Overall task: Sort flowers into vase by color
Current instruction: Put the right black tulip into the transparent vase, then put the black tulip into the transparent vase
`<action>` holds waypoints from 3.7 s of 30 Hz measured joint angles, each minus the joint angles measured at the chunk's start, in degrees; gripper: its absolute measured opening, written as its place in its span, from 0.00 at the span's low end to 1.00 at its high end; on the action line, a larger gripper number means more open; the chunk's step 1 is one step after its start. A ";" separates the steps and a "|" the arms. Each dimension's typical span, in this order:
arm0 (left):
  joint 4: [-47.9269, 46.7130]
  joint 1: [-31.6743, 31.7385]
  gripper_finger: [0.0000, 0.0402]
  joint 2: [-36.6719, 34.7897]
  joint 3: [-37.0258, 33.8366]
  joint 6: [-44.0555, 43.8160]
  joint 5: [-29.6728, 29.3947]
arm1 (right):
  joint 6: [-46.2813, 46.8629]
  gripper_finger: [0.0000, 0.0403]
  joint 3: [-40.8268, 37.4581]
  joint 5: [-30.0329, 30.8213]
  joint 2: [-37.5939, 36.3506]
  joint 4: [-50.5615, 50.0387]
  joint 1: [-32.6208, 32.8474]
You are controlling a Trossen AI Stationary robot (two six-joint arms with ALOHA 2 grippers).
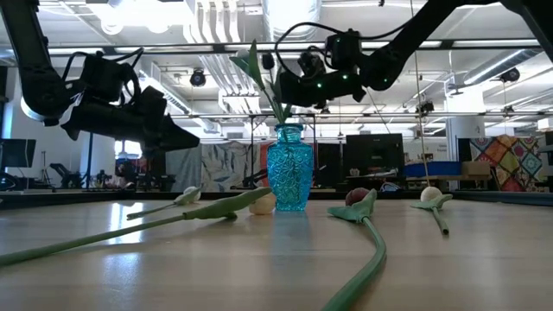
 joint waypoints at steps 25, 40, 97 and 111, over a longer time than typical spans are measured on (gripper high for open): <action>-0.08 -0.75 0.20 0.00 0.76 -0.22 -0.02 | -1.30 0.37 0.01 1.48 -8.39 -17.96 0.25; -4.32 -8.88 0.19 -5.23 0.74 -1.60 0.00 | -6.91 0.13 -12.18 1.42 -22.87 -20.39 3.43; -114.21 -72.98 0.26 -5.72 26.71 -113.28 -9.11 | -5.54 0.02 -46.41 1.42 -41.79 -4.25 2.99; -103.41 -72.95 0.25 -6.43 20.76 -114.55 -9.89 | -6.12 0.02 -46.73 1.42 -41.79 -4.22 2.99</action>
